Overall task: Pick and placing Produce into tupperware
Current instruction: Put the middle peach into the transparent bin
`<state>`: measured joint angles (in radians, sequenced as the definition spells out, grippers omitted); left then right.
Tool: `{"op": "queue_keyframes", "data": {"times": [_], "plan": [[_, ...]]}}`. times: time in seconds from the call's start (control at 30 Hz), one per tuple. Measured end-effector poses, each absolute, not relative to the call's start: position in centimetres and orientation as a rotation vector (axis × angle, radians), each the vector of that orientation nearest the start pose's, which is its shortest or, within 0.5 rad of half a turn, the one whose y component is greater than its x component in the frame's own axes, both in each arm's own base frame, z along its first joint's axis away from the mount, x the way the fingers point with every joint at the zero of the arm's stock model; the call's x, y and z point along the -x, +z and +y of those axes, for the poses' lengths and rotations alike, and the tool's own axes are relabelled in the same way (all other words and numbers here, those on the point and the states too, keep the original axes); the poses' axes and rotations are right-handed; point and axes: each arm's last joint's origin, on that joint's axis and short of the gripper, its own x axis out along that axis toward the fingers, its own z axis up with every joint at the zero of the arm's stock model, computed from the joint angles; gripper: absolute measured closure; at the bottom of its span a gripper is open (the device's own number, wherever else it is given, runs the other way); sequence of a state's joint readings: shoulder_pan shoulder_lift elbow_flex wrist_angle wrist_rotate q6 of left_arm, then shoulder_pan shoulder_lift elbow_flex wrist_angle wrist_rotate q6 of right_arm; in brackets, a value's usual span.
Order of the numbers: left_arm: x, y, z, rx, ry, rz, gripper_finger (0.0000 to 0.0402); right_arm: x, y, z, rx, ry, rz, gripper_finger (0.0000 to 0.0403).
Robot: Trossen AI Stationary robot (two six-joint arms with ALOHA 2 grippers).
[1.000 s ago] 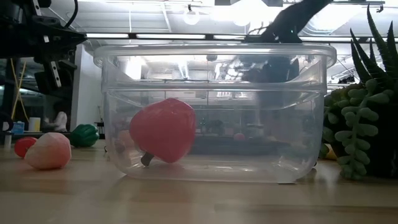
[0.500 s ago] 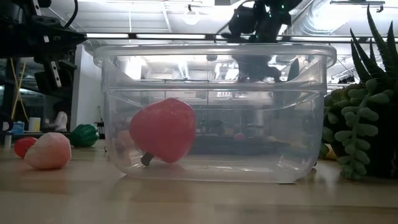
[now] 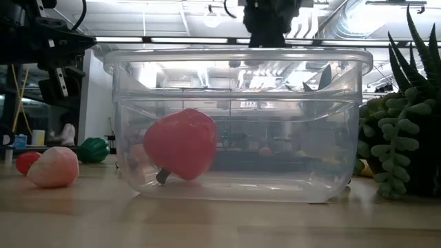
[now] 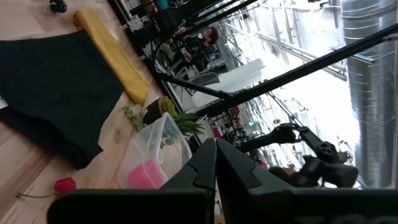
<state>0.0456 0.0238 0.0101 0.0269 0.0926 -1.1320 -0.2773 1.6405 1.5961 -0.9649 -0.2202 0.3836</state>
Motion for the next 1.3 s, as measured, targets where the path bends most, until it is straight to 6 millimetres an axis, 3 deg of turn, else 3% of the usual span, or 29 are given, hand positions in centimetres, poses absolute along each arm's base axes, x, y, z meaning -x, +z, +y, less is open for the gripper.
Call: {"op": "queue_keyframes", "data": {"times": [0.3, 0.83, 1.07, 1.3], "plan": [[-9.8, 16.8, 0.2, 1.131, -0.042, 0.011, 0.0401, -33.6, 35.8, -4.1, -0.523, -0.05, 0.93, 0.0265], [-9.8, 16.8, 0.2, 1.122, -0.044, 0.012, 0.0401, -33.5, 36.0, 5.2, -0.408, 0.232, 0.984, 0.0265], [-9.8, 16.9, 0.0, 1.119, -0.119, 0.044, 0.0401, -34.0, 36.7, 7.9, -0.49, 0.246, 0.891, 0.0265], [-9.8, 16.9, -0.1, 1.125, -0.149, 0.057, 0.0401, -33.8, 36.9, 10.0, -0.549, 0.134, 0.844, 0.0265]]}}
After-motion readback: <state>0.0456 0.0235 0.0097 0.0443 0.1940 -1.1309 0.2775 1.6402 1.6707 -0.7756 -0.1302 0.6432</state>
